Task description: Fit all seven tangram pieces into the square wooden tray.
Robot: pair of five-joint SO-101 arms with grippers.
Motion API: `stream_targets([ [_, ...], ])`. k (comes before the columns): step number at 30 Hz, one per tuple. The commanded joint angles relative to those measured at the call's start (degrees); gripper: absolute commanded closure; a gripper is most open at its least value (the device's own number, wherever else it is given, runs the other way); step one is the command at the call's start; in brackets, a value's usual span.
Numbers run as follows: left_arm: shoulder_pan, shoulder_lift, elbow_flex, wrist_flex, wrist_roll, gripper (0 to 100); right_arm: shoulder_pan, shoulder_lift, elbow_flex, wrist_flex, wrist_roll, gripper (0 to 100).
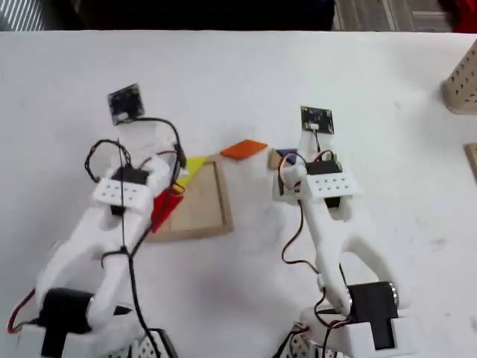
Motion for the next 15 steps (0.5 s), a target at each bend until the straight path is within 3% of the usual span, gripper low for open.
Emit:
stream_targets([
  [1,-2.24,9.45,-7.38,-2.99,1.32,98,-0.40,-1.36,0.00,-0.92,0.62,97.8],
  [7,-3.74,20.79,-15.74,-2.90,1.32,98,-0.22,-1.36,0.00,-0.92,0.62,97.8],
  [15,-0.31,20.18,-14.95,1.14,0.97,98,-0.31,-1.36,0.00,-0.92,0.62,97.8],
])
